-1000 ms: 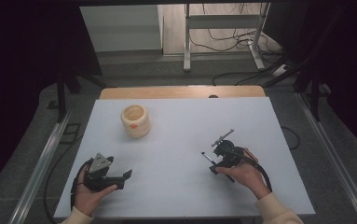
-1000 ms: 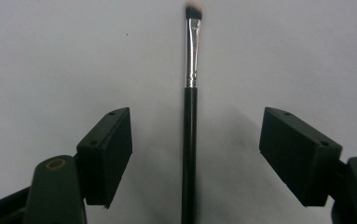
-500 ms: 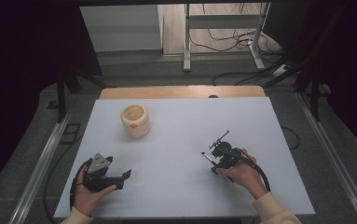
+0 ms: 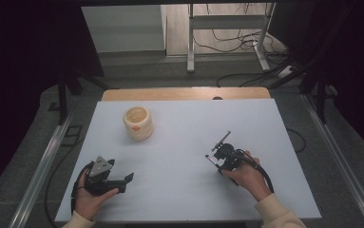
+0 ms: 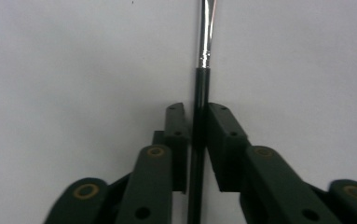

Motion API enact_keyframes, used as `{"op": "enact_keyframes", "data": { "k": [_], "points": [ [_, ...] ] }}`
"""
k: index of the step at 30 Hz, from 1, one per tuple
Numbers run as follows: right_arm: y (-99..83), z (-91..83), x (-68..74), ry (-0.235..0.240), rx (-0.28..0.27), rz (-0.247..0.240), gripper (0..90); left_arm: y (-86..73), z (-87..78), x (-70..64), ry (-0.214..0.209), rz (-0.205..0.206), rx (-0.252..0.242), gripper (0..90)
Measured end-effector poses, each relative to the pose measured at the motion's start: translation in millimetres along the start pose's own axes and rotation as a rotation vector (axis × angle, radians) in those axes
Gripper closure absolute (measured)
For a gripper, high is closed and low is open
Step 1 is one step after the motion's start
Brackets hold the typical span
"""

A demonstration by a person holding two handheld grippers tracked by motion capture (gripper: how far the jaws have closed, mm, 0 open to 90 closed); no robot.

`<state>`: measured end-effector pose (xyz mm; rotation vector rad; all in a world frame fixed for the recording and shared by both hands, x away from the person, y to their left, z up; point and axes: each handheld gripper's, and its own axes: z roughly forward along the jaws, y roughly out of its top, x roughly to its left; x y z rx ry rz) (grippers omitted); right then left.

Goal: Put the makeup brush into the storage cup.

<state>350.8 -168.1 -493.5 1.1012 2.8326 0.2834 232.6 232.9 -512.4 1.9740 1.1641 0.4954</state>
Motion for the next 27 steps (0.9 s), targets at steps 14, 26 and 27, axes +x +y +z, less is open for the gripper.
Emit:
{"op": "enact_keyframes", "data": {
  "k": [14,26,27],
  "points": [
    [-1.6,-7.0,-4.0,0.048,-0.031,0.010,83.8,0.1,-0.4,0.6,0.000,0.001,-0.001,11.5],
    [-5.0,-37.8,-2.7,0.075,-0.168,-0.005,83.8,0.1,0.1,0.8,-0.003,-0.004,-0.001,11.5],
    [-5.1,-40.1,-2.1,0.080,-0.180,-0.004,83.8,0.1,0.3,0.8,-0.002,-0.004,-0.001,11.5]
  ]
}}
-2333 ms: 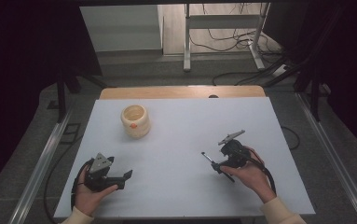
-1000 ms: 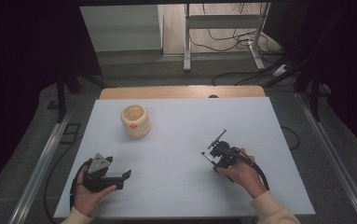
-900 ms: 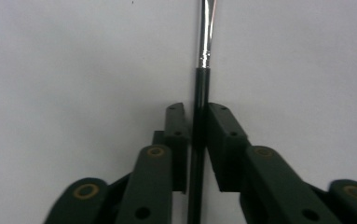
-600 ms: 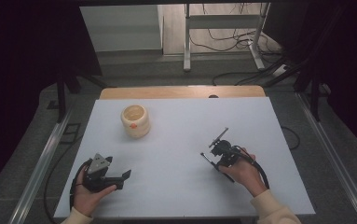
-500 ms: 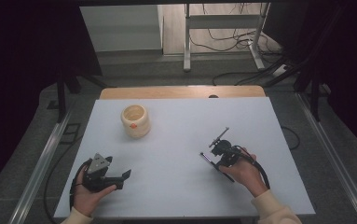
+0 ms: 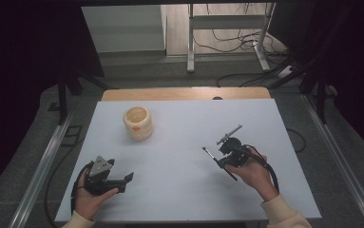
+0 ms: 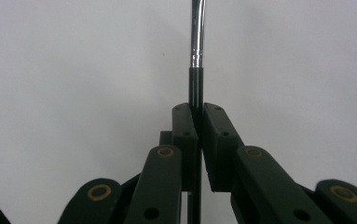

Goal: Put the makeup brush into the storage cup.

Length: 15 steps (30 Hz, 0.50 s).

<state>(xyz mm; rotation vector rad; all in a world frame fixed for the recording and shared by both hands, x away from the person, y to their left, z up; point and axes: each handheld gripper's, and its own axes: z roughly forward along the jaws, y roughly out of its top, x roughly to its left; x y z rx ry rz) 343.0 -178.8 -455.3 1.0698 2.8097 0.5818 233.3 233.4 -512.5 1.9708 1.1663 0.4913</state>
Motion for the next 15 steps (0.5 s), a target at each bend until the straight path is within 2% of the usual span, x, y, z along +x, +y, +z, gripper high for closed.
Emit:
{"op": "enact_keyframes", "data": {
  "k": [6,15],
  "points": [
    [4.4,-7.5,4.8,0.035,-0.057,-0.021,83.8,0.9,0.3,-0.3,-0.004,-0.003,0.000,11.5],
    [9.3,-12.1,6.5,0.046,-0.118,-0.022,83.8,1.1,0.2,-1.2,-0.006,-0.005,-0.003,11.4]
  ]
}}
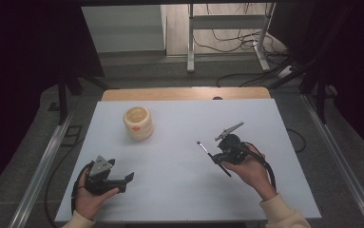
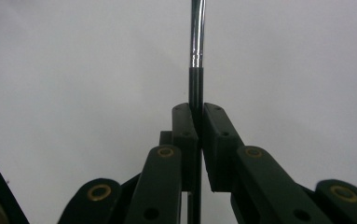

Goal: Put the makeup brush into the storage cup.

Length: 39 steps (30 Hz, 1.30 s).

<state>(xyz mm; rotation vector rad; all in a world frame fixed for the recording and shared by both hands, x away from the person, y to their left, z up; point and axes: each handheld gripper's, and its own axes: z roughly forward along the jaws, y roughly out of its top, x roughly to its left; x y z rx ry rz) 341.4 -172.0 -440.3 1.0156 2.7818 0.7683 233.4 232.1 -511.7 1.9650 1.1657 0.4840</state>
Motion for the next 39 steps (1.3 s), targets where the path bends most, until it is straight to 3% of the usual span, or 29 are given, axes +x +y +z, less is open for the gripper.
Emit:
{"op": "enact_keyframes", "data": {
  "k": [12,14,15,39],
  "points": [
    [7.0,-0.8,2.7,0.019,-0.058,-0.006,83.8,0.9,1.5,-0.5,-0.005,0.003,-0.001,11.4],
    [8.2,-0.8,2.6,0.039,-0.068,-0.002,83.8,1.2,1.4,-0.9,-0.008,0.001,-0.003,11.4],
    [9.2,-0.5,2.0,0.072,-0.080,0.007,83.7,1.3,1.3,-1.0,-0.011,0.000,-0.004,11.6],
    [23.2,0.2,10.0,0.081,-0.163,-0.009,83.8,2.5,1.4,-0.5,-0.024,-0.030,-0.018,12.5]
  ]
}}
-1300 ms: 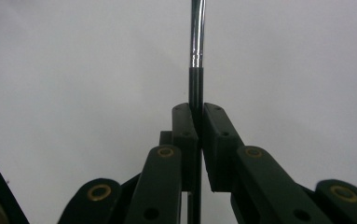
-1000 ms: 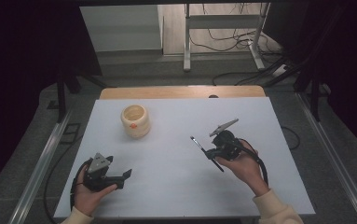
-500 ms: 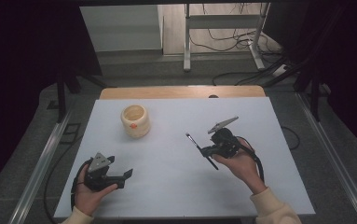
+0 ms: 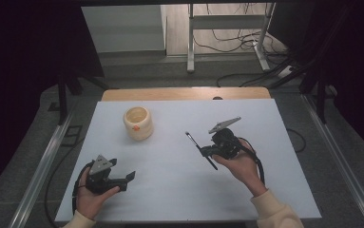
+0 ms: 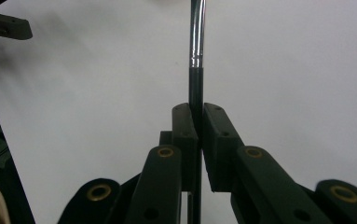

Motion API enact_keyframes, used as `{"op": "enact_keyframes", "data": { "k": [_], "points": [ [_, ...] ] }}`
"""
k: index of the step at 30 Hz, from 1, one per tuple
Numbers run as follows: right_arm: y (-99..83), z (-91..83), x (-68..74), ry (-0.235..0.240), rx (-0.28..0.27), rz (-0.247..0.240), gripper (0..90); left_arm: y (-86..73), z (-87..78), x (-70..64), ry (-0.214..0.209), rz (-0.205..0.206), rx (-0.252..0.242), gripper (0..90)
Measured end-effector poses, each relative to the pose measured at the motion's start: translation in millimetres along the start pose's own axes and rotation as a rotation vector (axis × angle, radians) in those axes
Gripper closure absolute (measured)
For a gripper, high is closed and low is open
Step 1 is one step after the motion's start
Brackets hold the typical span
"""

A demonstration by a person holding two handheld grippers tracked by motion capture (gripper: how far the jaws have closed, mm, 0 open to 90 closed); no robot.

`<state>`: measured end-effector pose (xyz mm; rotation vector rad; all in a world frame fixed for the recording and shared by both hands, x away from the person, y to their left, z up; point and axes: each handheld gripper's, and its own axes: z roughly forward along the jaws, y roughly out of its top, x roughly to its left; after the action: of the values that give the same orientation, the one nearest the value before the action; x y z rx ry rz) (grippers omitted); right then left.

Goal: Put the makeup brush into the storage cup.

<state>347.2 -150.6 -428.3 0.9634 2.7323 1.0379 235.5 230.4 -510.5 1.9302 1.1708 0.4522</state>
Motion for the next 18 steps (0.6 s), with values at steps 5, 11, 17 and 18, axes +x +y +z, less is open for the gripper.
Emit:
{"op": "enact_keyframes", "data": {
  "k": [5,11,17,18],
  "points": [
    [2.0,2.2,2.2,0.001,-0.010,-0.008,83.8,-0.1,-0.3,0.3,-0.001,-0.001,-0.003,12.3],
    [3.8,2.1,4.6,-0.001,-0.029,-0.012,83.8,0.2,-1.7,0.5,0.000,-0.003,-0.012,11.8],
    [2.5,0.4,5.1,0.001,-0.037,-0.013,83.7,0.3,-2.5,-0.2,-0.003,-0.006,-0.016,11.8],
    [2.3,0.1,4.8,0.001,-0.040,-0.010,83.7,0.5,-2.3,-0.5,-0.005,-0.008,-0.017,12.1]
  ]
}}
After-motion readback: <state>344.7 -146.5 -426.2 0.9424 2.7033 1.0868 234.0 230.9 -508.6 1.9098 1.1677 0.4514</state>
